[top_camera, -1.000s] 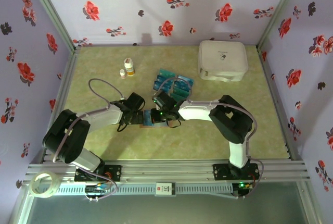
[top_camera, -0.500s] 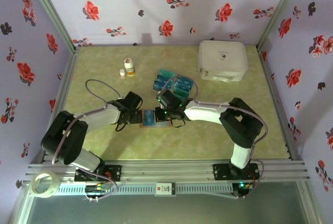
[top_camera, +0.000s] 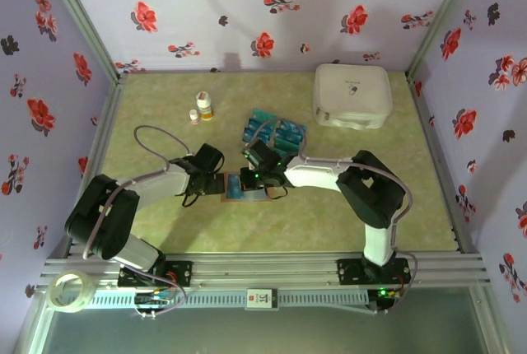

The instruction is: Put the credit cards into the card holder

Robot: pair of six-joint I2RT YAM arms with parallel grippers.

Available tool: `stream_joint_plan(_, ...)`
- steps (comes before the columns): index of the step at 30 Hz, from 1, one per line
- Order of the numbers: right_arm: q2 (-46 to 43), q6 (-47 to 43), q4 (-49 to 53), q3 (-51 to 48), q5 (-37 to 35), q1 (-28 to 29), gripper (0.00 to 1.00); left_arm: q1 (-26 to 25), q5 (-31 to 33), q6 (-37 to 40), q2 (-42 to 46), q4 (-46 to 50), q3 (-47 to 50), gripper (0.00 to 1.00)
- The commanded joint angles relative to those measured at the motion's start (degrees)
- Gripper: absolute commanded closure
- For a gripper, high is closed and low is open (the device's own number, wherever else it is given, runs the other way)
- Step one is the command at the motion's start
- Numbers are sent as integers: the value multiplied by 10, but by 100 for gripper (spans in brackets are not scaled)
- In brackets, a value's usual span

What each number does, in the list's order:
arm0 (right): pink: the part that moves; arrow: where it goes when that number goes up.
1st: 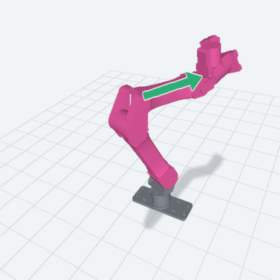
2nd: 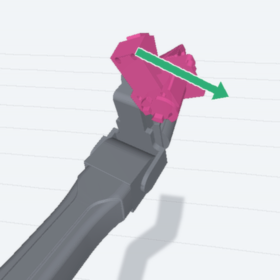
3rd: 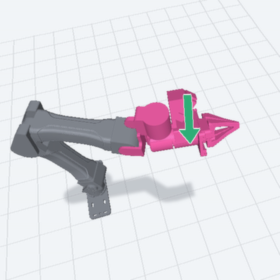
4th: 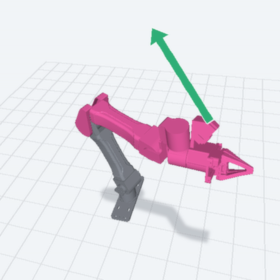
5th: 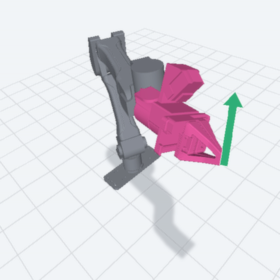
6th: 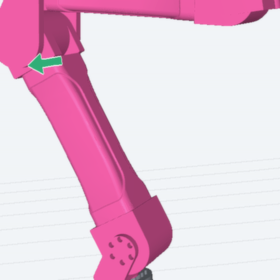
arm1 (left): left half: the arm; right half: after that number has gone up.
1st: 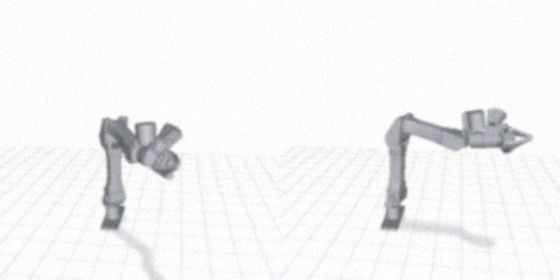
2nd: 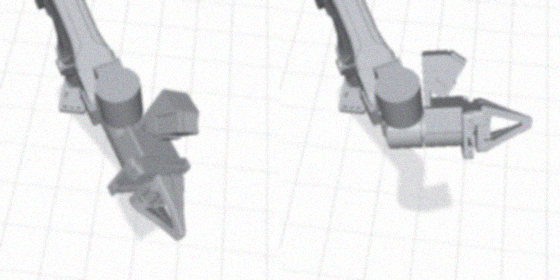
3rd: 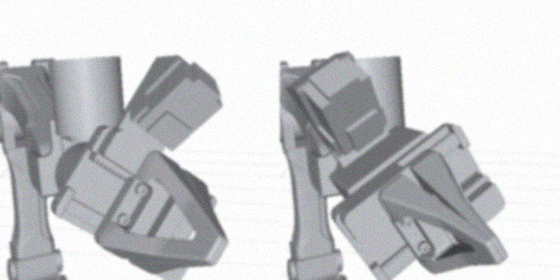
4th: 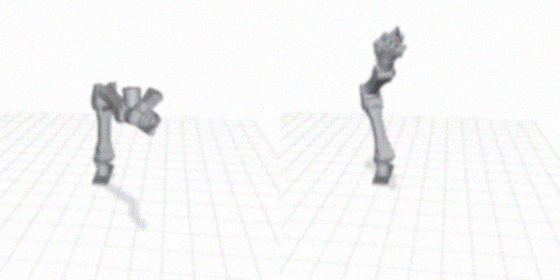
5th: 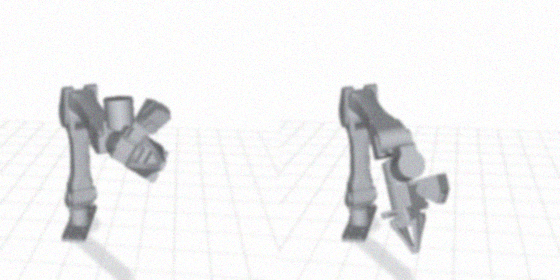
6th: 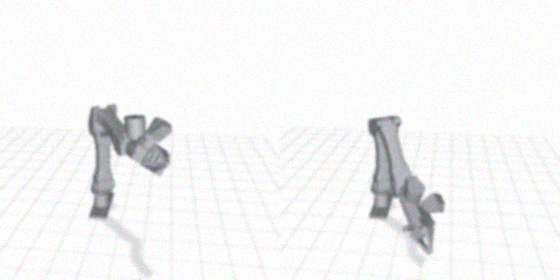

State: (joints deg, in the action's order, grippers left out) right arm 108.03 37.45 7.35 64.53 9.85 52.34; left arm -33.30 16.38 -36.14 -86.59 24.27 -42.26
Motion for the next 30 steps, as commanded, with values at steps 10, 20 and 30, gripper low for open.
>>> stream_joint_plan(10, 28, 3, -13, 22, 13, -2, 98, 10, 13, 13, -24, -12, 0, 0)
stream_joint_plan(20, 36, 2, -7, 35, 20, 3, 98, 10, 8, 11, -23, -16, 4, 0)
stream_joint_plan(30, -55, -16, 32, 20, -17, -4, 87, 10, 8, 24, 9, 3, -12, 0)
